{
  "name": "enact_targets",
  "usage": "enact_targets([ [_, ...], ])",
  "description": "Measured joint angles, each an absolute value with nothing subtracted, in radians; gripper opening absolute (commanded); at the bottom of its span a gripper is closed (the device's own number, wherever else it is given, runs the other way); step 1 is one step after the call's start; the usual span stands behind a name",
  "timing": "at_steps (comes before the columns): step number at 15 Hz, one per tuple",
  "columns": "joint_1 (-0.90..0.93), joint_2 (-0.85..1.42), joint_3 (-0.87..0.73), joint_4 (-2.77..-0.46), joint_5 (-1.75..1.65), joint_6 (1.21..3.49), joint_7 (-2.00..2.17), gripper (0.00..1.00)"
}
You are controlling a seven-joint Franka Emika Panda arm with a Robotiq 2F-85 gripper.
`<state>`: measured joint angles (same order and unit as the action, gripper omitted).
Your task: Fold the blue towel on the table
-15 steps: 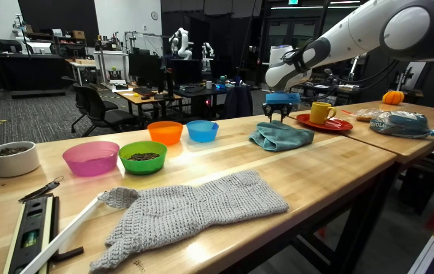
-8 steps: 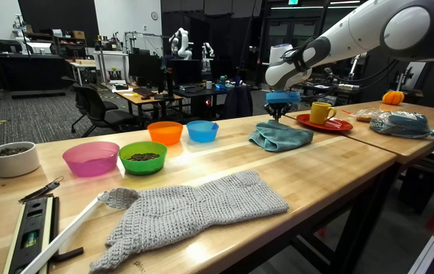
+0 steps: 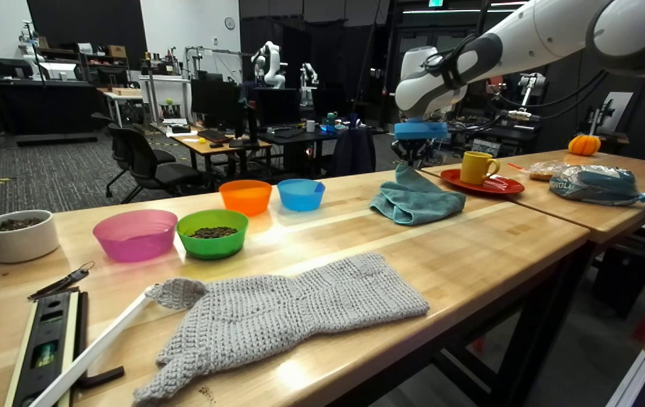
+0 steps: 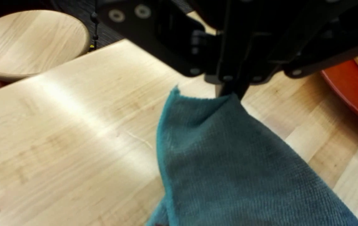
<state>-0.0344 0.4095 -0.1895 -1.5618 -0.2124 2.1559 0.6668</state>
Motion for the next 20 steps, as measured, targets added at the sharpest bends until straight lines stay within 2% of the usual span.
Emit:
enact_targets([
  [8,0.032,0.190,-0.159,-1.751,-0.253,2.092,0.738,0.01],
  [20,0.042,-0.068,0.012,-2.042,-0.176,1.941,0.791,0.01],
])
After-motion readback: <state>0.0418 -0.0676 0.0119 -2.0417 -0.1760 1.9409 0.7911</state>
